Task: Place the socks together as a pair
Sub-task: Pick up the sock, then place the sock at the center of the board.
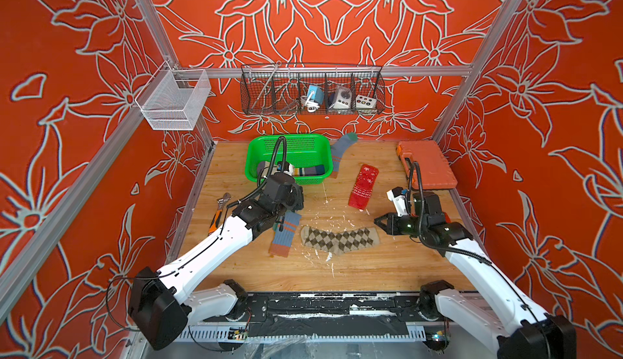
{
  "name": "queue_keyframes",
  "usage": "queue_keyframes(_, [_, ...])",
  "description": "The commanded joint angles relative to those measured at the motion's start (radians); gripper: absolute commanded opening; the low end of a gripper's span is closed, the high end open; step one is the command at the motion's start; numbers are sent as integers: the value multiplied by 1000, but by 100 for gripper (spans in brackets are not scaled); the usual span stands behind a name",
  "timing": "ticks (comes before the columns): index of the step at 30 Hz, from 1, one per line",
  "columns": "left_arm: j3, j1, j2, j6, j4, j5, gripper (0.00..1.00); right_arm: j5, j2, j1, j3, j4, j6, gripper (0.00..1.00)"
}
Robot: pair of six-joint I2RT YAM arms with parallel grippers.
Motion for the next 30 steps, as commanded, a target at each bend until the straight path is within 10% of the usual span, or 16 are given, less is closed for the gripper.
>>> queue_keyframes(1, [67, 10, -2, 33, -13, 50, 0, -21, -12, 10, 40, -33, -4, 14])
queue_keyframes(9, [142, 1, 7, 27, 15, 258, 0, -7, 4, 10, 66, -34, -9, 11])
queue_keyframes(21, [-143, -66, -151, -140, 330, 179, 0, -19, 73, 9, 98, -12, -10, 8])
queue_keyframes(30, [-346, -308, -232, -238, 362, 89, 0, -44, 131, 10, 96, 30, -1, 8])
